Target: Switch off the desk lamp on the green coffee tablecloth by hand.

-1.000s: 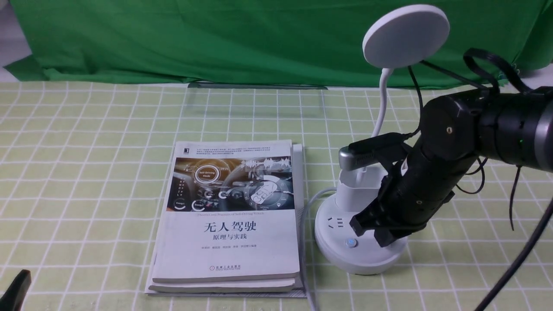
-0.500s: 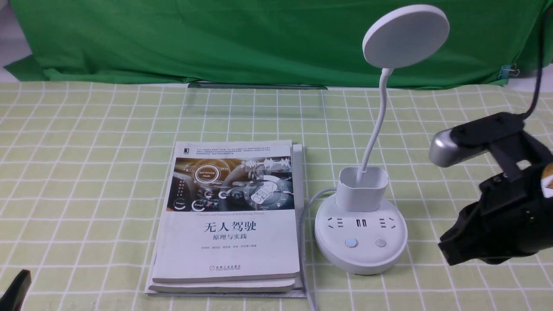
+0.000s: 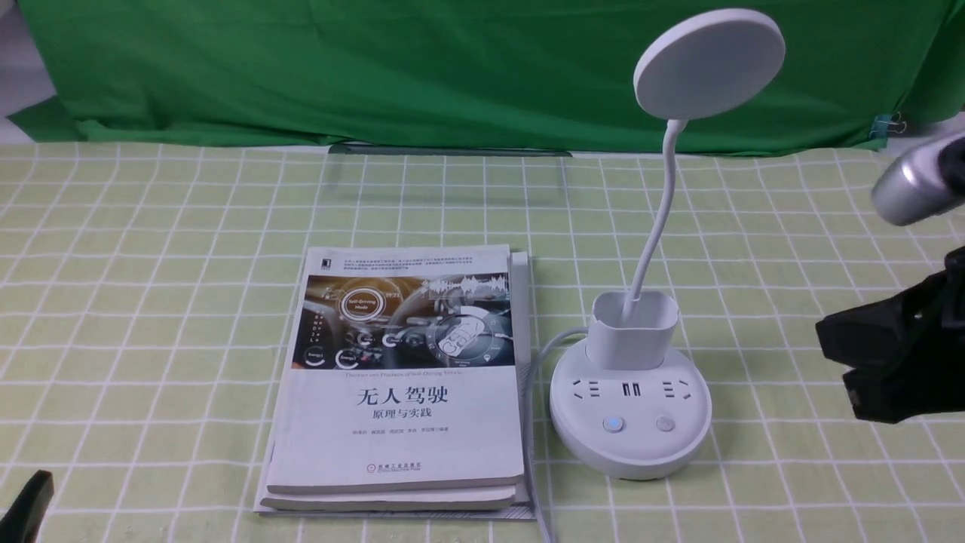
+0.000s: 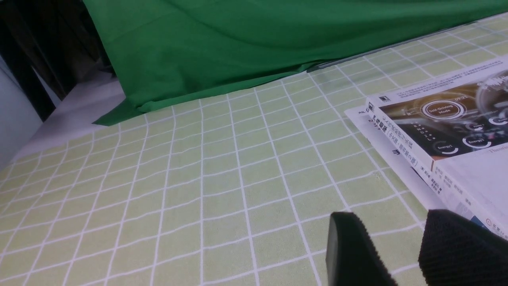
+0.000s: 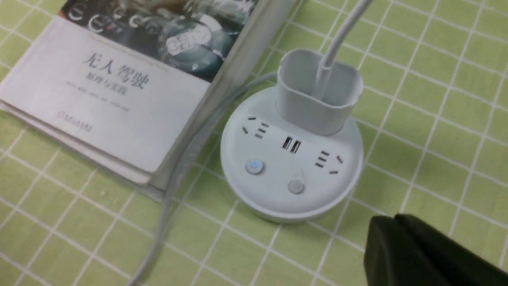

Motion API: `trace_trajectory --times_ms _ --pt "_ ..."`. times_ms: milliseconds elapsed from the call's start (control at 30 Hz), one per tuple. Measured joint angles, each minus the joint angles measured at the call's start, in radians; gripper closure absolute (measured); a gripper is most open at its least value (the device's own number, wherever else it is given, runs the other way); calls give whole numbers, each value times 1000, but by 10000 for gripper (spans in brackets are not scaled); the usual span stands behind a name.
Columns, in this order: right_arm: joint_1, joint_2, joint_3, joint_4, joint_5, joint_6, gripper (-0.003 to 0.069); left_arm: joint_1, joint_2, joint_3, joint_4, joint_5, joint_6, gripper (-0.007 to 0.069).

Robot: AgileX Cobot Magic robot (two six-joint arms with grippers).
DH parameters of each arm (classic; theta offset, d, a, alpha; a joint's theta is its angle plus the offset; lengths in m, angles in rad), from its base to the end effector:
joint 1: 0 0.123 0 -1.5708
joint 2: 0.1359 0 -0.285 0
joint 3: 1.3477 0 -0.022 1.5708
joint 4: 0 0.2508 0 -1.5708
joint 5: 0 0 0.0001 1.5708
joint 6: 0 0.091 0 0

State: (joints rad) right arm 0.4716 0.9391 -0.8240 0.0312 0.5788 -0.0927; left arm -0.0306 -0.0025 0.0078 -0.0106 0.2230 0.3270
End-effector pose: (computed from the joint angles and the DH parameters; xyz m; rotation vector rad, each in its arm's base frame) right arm 0.1689 0.0879 0.3367 -0.5911 2.1066 0.2486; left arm 0.0557 -0.0019 0.1905 0.2982 1.6903 0.2104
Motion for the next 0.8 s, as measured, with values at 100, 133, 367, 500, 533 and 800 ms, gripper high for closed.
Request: trace_trajectory --times_ms 100,133,367,500,533,800 --pt "-70 -137 147 -17 -103 0 618 1 0 0 0 -1 0 382" --pt "-81 -161 171 -16 -111 0 618 1 0 0 0 -1 0 382" --pt "-285 -615 600 -19 -317 0 618 1 0 0 0 -1 0 382" --pt "-342 -788 727 -19 -329 -1 618 1 0 0 0 -1 0 382" --pt "-353 -823 753 -19 -334 -2 618 1 0 0 0 -1 0 382" --pt "-388 -937 832 -19 -345 -1 618 1 0 0 0 -1 0 382"
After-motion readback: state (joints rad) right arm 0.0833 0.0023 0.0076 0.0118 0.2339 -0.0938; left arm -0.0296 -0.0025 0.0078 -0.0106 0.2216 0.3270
